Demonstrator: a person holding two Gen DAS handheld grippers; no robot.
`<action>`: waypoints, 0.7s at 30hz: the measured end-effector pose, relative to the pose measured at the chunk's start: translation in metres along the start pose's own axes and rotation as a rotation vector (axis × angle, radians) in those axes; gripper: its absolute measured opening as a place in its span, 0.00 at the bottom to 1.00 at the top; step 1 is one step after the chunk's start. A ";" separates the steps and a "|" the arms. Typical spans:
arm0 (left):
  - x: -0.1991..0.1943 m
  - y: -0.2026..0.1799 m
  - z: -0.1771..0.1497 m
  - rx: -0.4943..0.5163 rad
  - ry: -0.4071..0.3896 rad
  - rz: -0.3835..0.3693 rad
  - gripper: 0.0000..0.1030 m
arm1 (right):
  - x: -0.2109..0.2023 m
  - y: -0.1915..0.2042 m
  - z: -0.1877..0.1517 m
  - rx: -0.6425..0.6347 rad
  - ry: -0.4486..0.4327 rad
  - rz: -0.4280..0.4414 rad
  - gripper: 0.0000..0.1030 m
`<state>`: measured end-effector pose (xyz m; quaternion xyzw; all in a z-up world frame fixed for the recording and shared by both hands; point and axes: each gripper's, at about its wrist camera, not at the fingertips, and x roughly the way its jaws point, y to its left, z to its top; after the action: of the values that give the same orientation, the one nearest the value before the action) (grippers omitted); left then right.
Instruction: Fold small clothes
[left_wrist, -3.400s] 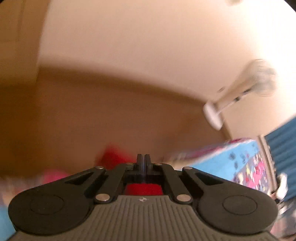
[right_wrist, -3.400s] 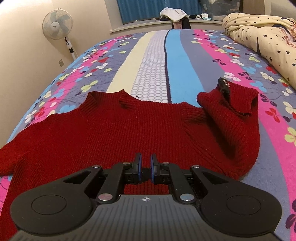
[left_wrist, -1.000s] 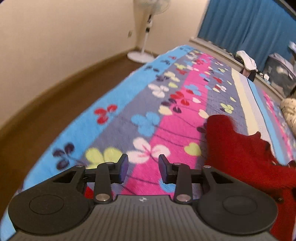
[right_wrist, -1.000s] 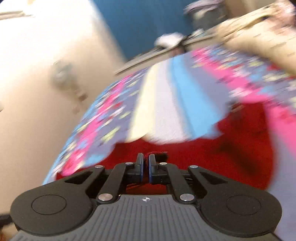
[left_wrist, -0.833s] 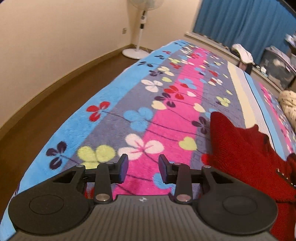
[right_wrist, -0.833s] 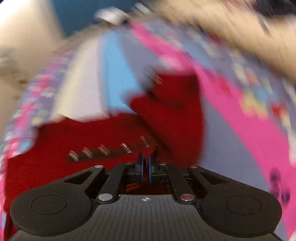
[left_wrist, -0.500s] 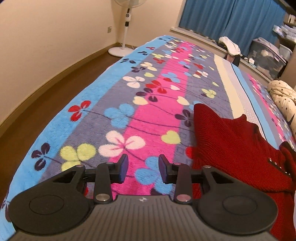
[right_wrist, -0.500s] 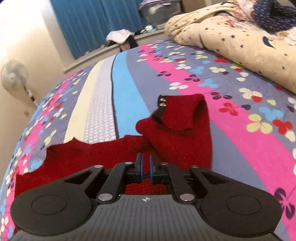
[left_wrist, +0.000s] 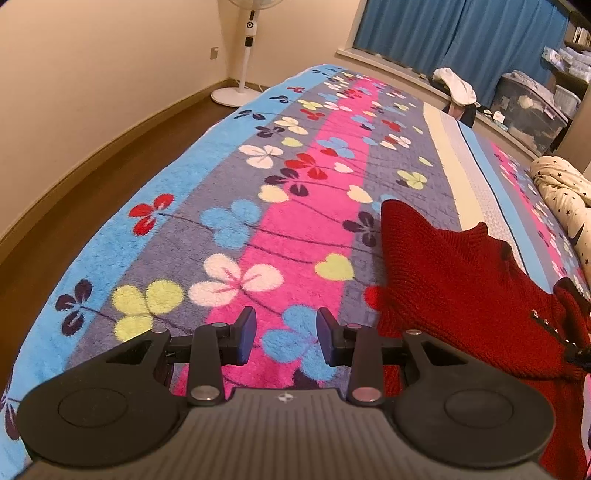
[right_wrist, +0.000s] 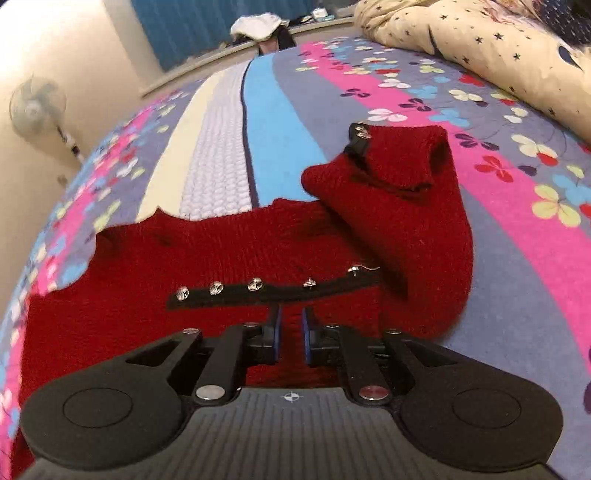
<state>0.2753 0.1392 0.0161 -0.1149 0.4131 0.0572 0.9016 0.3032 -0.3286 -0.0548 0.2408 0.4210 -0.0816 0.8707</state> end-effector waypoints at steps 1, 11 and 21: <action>0.000 0.000 0.000 0.001 0.000 0.000 0.39 | 0.004 -0.006 -0.001 0.041 0.019 -0.003 0.11; 0.001 -0.004 0.000 0.018 0.006 -0.022 0.39 | -0.036 -0.072 0.059 0.285 -0.345 0.061 0.12; 0.002 -0.011 0.000 0.041 0.012 -0.044 0.39 | 0.023 -0.113 0.074 0.356 -0.168 0.046 0.35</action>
<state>0.2786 0.1287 0.0161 -0.1059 0.4172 0.0281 0.9022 0.3304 -0.4623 -0.0732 0.3929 0.3204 -0.1544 0.8480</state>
